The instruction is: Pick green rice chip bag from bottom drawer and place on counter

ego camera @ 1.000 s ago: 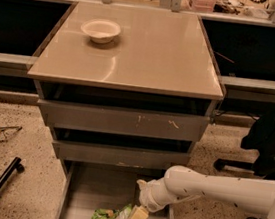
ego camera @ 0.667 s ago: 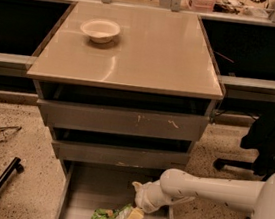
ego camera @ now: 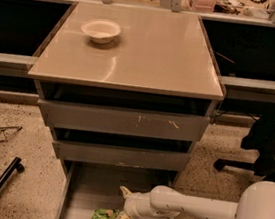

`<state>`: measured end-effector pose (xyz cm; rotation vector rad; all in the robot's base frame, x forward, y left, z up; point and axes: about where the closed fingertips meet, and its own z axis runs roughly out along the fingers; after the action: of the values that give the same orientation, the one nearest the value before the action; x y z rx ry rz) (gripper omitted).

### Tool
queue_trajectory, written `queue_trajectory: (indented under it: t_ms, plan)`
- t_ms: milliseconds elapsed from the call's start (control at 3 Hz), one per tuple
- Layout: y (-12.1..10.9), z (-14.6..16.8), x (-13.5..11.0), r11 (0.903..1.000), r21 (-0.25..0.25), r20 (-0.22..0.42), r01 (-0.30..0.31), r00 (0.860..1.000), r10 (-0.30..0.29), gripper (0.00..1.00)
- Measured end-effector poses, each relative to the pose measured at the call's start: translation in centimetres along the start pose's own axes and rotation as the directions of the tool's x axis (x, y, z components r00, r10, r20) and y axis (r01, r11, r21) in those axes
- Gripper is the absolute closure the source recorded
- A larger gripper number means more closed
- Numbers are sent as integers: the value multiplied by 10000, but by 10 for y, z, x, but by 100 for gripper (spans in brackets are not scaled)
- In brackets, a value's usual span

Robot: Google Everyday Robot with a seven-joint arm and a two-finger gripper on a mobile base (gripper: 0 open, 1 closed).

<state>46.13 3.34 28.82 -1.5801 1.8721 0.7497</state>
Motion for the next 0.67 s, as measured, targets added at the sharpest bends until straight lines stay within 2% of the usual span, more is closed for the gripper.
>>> queue_trajectory:
  t_ms: [333,667]
  plan:
    - [-3,35,15,9999,-67,407,143,9991,-141,0]
    - [-7,61,33,9998,-213,464,55,9989,-46,0]
